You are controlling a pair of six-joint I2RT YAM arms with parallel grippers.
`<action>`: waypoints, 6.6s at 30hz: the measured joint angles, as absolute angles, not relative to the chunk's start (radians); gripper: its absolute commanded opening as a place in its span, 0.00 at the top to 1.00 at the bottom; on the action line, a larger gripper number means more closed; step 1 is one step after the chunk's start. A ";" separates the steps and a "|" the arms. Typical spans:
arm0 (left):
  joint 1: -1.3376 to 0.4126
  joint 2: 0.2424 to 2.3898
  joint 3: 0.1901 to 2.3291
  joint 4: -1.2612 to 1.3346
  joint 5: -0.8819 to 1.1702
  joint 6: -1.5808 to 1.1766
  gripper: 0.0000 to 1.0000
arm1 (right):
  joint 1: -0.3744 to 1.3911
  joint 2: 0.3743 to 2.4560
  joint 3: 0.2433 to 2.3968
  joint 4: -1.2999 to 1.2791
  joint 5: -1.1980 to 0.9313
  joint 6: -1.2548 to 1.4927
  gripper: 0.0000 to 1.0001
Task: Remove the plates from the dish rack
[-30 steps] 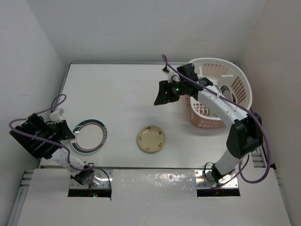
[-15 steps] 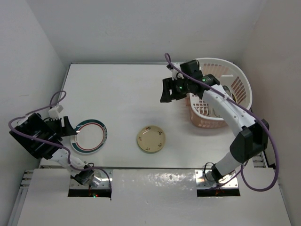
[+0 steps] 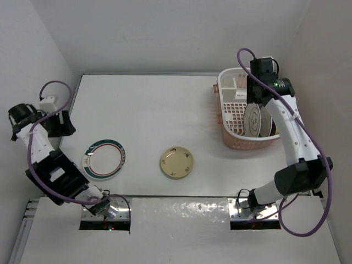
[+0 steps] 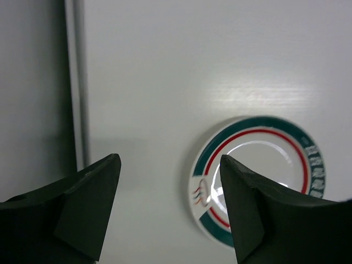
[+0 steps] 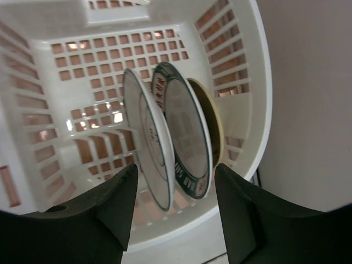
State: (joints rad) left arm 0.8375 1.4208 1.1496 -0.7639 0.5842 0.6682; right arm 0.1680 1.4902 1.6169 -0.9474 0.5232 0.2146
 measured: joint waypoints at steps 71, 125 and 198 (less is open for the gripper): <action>0.358 1.446 1.311 -0.811 0.669 0.353 0.22 | 0.613 1.878 1.674 -0.473 -0.113 0.581 1.00; 0.754 1.562 1.264 -1.240 0.555 0.920 1.00 | 0.657 1.907 1.559 -0.348 -0.574 0.598 0.42; 0.549 1.486 1.254 -0.931 0.390 0.554 0.37 | 0.007 1.557 1.364 -0.786 0.563 0.104 0.71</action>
